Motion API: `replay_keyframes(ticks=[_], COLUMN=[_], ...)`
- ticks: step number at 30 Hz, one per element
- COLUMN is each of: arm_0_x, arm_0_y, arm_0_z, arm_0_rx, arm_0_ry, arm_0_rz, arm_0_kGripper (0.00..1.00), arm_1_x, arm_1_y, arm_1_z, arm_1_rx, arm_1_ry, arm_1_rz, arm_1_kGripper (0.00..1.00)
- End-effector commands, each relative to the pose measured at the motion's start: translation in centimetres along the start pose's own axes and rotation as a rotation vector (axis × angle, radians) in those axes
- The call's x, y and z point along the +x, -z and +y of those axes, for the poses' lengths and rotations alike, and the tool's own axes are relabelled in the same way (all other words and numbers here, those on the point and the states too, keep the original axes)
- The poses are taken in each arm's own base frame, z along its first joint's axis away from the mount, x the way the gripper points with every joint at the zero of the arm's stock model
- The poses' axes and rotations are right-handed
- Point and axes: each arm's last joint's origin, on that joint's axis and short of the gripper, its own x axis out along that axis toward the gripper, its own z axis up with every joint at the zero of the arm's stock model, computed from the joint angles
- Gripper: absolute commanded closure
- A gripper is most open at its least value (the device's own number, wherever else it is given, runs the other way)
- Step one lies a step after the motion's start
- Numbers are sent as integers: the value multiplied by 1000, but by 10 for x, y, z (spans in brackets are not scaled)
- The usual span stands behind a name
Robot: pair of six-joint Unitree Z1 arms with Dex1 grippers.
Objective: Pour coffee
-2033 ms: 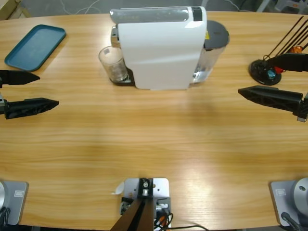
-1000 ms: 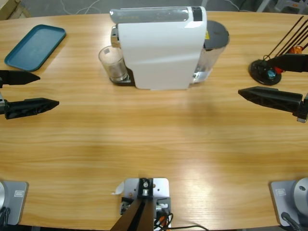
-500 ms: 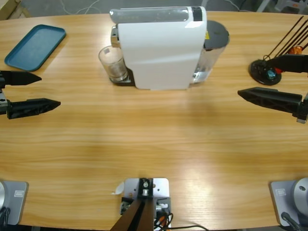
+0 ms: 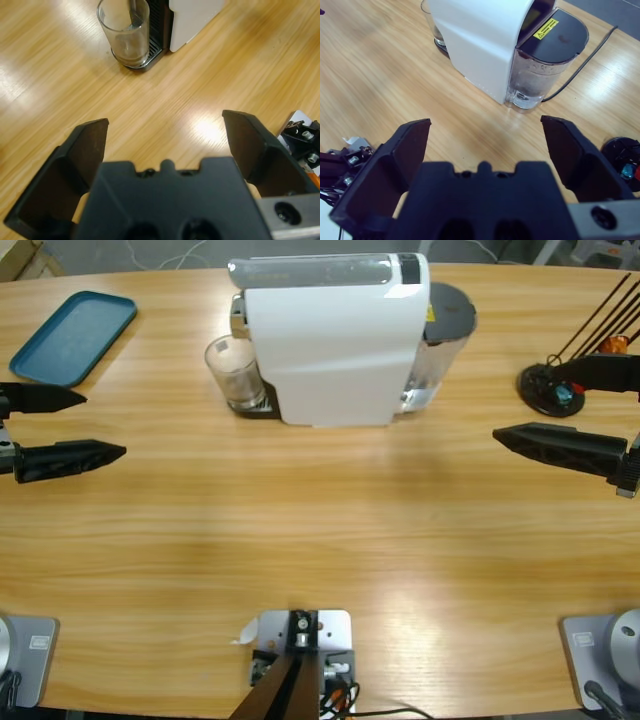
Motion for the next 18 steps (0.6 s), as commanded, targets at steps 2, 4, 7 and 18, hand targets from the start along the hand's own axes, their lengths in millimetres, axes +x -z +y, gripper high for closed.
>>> replay_keyframes(ticks=[2,4,7,18], arm_0_x=[12,17,27,82], arm_0_y=[6,3,-4,-27], arm_0_z=[1,3,6,28], arm_0_rx=[27,49,73,88], arm_0_ry=[6,7,6,27], arm_0_rz=[44,49,56,81], arm_0_kGripper=[0,0,0,0], arm_1_x=[8,8,8,11], arm_1_y=[8,8,9,11], arm_1_z=[2,2,2,2], arm_1_rx=[-17,-18,-18,-19], arm_1_ry=[-22,-24,-27,-24], arm_1_rz=[53,56,60,94], arm_1_kGripper=[0,0,0,0])
